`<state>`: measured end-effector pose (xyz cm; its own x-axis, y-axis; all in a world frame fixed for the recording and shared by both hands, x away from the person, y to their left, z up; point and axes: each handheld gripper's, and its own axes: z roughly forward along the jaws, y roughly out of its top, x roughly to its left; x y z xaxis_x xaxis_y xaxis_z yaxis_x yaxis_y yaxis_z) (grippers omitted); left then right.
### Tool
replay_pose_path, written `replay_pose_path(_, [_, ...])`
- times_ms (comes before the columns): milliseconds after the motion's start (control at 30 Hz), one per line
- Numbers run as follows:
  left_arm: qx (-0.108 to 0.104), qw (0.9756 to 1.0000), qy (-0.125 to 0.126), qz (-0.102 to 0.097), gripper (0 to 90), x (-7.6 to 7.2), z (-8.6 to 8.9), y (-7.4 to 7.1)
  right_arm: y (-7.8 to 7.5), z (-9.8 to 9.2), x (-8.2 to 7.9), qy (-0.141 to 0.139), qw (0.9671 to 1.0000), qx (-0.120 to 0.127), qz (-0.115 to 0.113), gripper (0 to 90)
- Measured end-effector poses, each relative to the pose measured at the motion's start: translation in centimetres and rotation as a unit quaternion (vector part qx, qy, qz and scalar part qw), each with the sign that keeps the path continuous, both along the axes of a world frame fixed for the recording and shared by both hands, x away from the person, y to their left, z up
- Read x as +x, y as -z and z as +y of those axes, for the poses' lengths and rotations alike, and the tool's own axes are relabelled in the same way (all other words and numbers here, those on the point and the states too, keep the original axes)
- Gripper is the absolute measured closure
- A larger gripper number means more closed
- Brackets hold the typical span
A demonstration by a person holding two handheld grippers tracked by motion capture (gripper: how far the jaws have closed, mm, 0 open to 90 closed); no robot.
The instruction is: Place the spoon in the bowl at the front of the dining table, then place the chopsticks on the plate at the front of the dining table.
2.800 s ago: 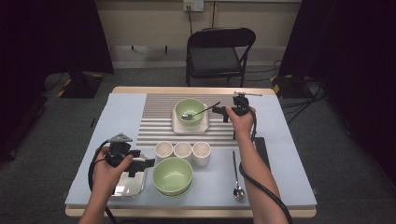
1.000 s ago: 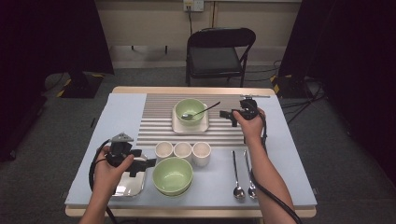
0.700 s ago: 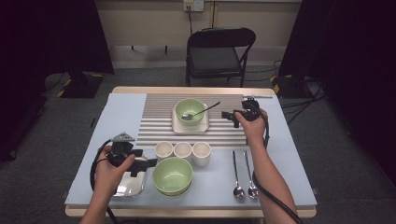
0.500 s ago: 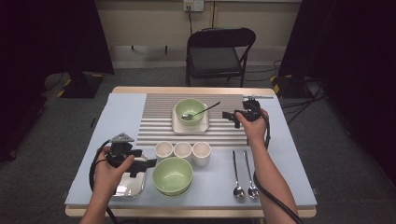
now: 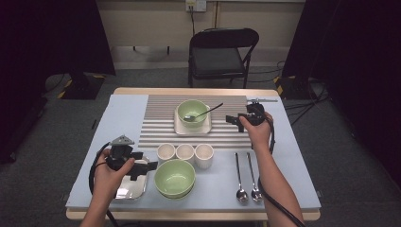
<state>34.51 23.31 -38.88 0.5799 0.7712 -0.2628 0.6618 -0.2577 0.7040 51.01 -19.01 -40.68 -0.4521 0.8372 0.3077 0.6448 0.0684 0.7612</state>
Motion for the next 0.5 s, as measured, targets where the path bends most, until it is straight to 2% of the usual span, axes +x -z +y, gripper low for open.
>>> replay_pose_path(500, [0.003,1.0000,0.000,-0.002,21.8,-0.06,-0.09,-0.07,0.08,-1.00,-0.91,-0.004,1.0000,-0.006,0.003,31.6])
